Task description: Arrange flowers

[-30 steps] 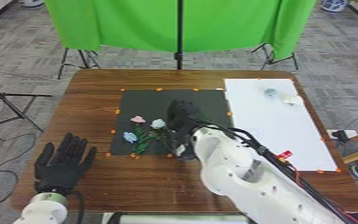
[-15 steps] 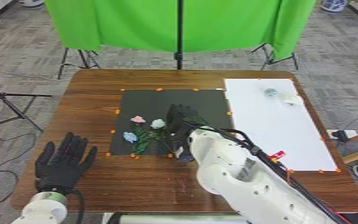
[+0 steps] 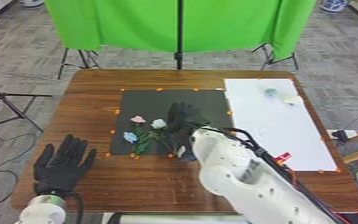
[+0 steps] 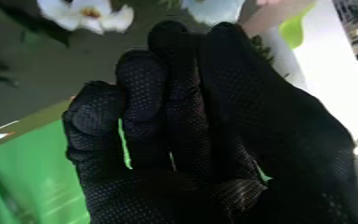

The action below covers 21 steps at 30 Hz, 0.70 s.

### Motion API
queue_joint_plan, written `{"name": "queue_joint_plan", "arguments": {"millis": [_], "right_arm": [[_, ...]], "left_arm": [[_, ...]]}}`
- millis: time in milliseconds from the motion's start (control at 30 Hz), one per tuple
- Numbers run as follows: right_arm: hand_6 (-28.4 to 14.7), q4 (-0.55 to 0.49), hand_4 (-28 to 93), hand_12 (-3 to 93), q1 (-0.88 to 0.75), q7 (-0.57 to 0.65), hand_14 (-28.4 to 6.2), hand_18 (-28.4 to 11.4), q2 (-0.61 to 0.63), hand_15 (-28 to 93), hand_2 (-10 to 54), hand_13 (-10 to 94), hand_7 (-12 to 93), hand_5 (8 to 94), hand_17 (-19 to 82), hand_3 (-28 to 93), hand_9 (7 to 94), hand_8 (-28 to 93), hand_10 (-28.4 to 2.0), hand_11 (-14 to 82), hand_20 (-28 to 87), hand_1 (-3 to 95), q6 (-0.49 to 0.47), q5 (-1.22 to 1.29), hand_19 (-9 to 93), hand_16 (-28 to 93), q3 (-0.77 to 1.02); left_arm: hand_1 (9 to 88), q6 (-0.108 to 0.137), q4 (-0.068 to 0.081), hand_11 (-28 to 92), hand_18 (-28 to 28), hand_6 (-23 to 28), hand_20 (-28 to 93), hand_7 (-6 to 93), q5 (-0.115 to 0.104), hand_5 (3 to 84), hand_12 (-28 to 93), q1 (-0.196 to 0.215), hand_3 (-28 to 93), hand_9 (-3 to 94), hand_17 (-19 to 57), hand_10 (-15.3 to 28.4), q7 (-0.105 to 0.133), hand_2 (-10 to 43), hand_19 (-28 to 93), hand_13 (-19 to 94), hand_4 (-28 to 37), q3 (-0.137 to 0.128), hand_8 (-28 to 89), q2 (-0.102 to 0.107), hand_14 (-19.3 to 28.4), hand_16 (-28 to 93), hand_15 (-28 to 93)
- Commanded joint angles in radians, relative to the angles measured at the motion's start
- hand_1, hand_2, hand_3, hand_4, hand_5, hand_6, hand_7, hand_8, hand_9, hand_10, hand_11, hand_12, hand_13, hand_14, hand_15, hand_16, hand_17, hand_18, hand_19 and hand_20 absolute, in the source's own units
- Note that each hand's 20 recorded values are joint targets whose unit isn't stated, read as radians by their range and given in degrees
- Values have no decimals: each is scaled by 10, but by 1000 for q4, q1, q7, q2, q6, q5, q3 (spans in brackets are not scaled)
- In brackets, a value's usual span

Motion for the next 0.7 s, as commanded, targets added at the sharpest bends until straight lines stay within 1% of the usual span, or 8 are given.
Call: {"name": "queue_joint_plan", "arguments": {"millis": [33,167,200,333,433,500,600,700], "right_arm": [[-34,-34,-247,505,3,2,-142,-254,13,622,-95,604,161,636,322,684,787,-101,-130,212,419,569,40,0,834,472,68],[-35,-29,-247,486,8,-3,-142,-252,41,615,-95,598,160,637,319,684,777,-102,-138,193,415,566,11,-1,832,459,112],[-36,-25,-246,453,12,7,-138,-252,59,598,-95,590,158,634,317,691,764,-102,-144,176,409,559,30,-3,828,443,124],[-44,18,-253,239,26,55,-138,-247,144,542,-95,556,155,618,304,739,669,-101,-182,227,373,524,106,-9,818,360,206],[-51,67,-251,202,22,89,-168,-243,227,543,-95,521,157,598,287,776,616,-102,-194,204,328,501,164,-69,789,250,261],[-59,134,-248,196,28,122,-174,-241,273,539,-95,504,155,577,280,788,597,-102,-197,195,305,493,202,-155,770,212,273],[-66,202,-252,189,33,155,-184,-239,323,520,-95,473,156,551,272,798,562,-102,-205,186,278,489,180,-144,749,189,314],[-65,221,-269,173,5,137,-186,-233,364,474,-95,434,157,501,250,814,507,-105,-209,158,233,486,64,-86,706,152,380]], "left_arm": [[274,19,36,358,141,66,167,237,4,465,126,-7,734,430,-45,147,-8,187,412,338,-283,19,-122,-11,145,-91,500],[274,11,30,359,142,66,167,237,0,465,127,-2,736,430,-46,145,0,187,412,337,-283,19,-122,-16,145,-91,500],[274,5,30,359,142,66,167,237,3,464,127,-3,735,429,-46,145,-1,187,412,337,-283,20,-122,-17,145,-91,500],[274,-3,20,358,142,65,167,237,2,464,127,7,735,429,-46,146,9,187,411,337,-283,18,-122,-17,145,-91,500],[274,-8,16,357,142,65,167,238,1,465,126,17,736,430,-46,146,20,187,411,337,-283,14,-122,-15,145,-91,500],[274,-6,13,356,142,65,167,238,-1,465,126,27,735,430,-46,146,25,187,411,337,-283,9,-122,-15,145,-91,500],[274,-9,12,356,142,66,167,237,-3,465,127,32,736,431,-46,146,32,187,411,337,-283,7,-123,-14,145,-91,500],[273,-8,10,356,142,65,168,235,-2,465,127,34,736,431,-46,146,32,186,411,337,-283,6,-123,-15,145,-91,499]]}}
